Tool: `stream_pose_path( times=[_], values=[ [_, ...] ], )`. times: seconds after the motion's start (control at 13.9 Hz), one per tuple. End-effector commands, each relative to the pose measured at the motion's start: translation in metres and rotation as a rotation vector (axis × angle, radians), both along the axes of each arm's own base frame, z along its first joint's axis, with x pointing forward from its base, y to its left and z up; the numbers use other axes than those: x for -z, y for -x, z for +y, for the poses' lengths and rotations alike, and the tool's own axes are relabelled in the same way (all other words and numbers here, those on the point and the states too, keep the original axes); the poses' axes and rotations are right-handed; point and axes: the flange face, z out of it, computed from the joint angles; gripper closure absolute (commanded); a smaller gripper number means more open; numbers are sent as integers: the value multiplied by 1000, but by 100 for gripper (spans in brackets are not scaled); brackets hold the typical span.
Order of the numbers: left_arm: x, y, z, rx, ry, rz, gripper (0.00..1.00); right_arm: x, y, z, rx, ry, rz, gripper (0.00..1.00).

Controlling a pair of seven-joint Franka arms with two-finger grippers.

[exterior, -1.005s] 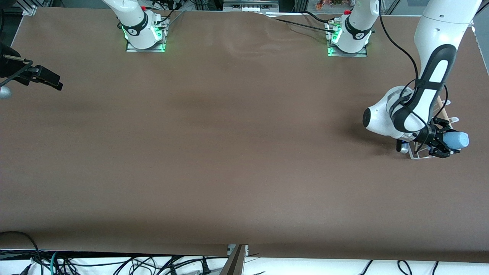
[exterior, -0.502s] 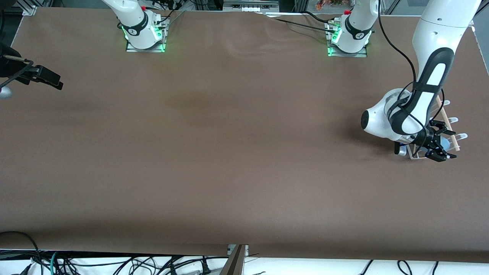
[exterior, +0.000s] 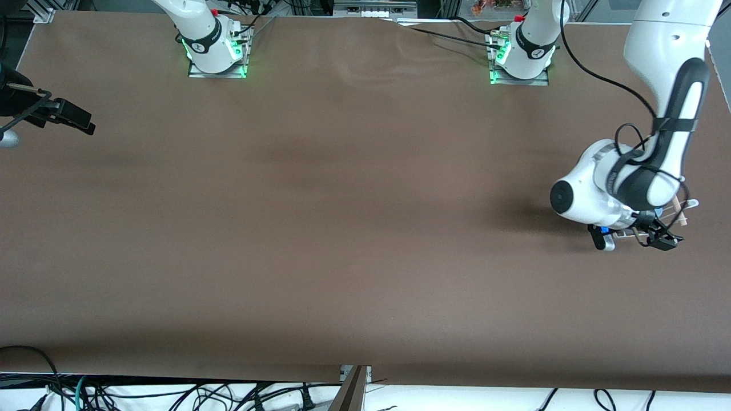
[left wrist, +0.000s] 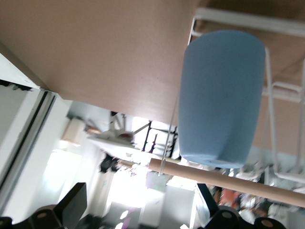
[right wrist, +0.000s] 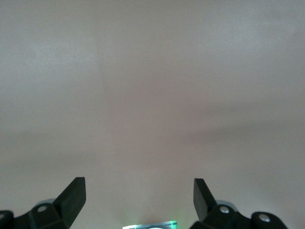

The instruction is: Transfer cup to left arm and place on rack

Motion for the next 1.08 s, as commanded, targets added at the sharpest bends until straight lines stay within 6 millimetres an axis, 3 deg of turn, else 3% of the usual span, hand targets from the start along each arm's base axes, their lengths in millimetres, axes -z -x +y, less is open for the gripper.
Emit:
stream_pose_path(
  times=[0.0,0.5,0.79,1.0],
  values=[
    [-40,-18,-6,-114,141,-96,0,-3,3,-1,-12,-3,-5,0],
    [-176,-31,-34,-454,683,-365,0,-6,-1,2,-18,-2,-11,0],
    [-241,-13,-52,-700,874,-552,0,-6,-1,2,-19,-2,-9,0],
    [-275,4,-57,-913,949,-648,0,-6,-1,2,-20,-2,-12,0]
  ],
)
